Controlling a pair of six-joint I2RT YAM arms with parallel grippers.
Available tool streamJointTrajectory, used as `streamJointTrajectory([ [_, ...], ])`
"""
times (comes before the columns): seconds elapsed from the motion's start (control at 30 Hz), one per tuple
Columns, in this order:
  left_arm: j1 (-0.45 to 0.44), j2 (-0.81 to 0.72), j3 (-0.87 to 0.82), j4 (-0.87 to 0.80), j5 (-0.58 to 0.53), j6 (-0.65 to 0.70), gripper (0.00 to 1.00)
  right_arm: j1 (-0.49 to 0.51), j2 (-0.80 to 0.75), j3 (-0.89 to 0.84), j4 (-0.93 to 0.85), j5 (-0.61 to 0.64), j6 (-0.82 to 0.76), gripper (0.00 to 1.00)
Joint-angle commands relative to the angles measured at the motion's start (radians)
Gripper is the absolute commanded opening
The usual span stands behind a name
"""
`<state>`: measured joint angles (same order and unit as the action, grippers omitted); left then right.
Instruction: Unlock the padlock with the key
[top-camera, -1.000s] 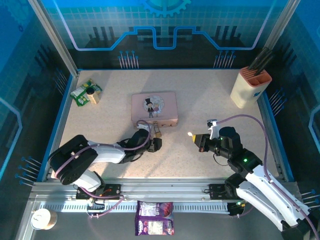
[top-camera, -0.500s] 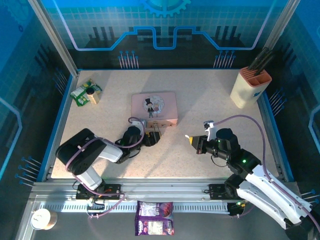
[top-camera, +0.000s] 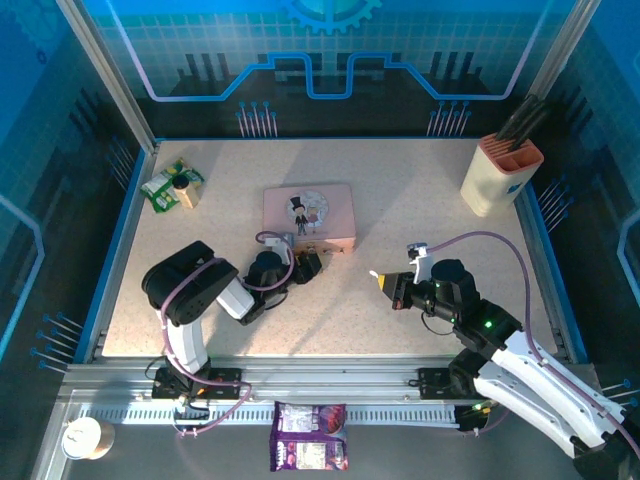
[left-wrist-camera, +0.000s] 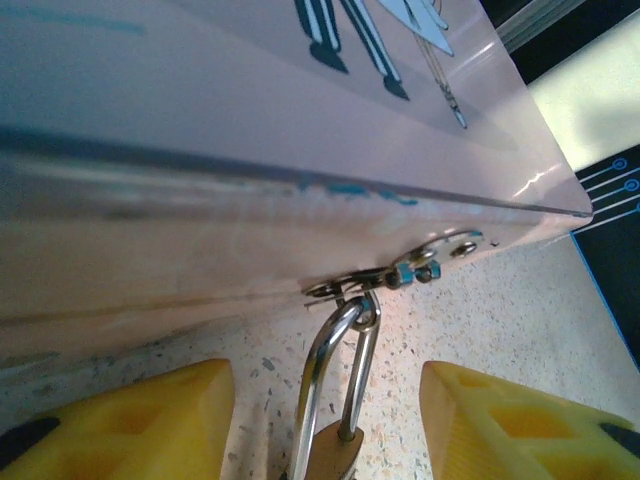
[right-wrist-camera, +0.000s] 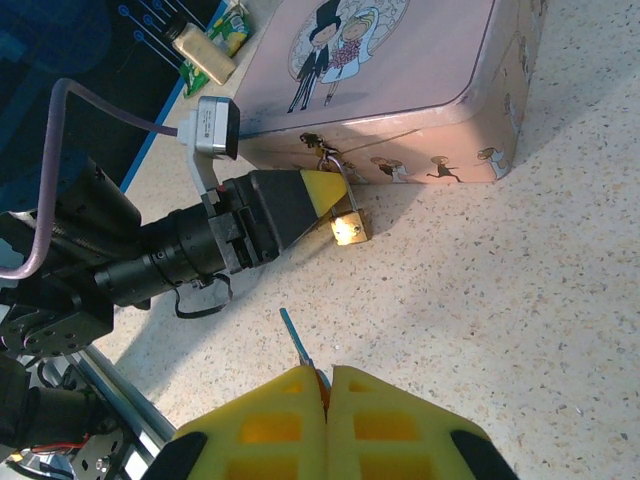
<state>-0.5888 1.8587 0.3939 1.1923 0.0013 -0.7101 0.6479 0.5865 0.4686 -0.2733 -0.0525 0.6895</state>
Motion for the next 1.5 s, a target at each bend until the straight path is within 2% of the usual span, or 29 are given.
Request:
streamJointTrajectory([
  [0.0,0.003,0.036,0.002,0.010,0.028,-0.035,0.49,0.015,-0.003,-0.007,0.035,0.012,0.011,0.00],
  [0.3,0.002,0.021,0.010,-0.027,0.065,-0.032,0.44,0.015,-0.003,-0.007,0.040,0.016,0.009,0.00],
  [0.47,-0.015,-0.014,0.033,-0.166,0.150,-0.017,0.43,0.016,-0.013,-0.008,0.030,0.017,0.008,0.00],
  [0.63,-0.038,-0.104,0.046,-0.399,0.106,0.058,0.43,0.016,-0.047,-0.024,0.020,0.025,0.014,0.00],
  [0.77,-0.037,-0.123,0.073,-0.456,0.100,0.070,0.41,0.016,-0.057,-0.028,0.018,0.026,0.017,0.00],
  [1.17,-0.039,-0.096,0.079,-0.350,0.115,0.024,0.30,0.016,-0.075,-0.037,0.001,0.028,0.022,0.00],
  [1.47,-0.042,-0.128,0.044,-0.308,0.101,0.023,0.21,0.016,0.040,-0.050,0.092,-0.039,0.047,0.00],
])
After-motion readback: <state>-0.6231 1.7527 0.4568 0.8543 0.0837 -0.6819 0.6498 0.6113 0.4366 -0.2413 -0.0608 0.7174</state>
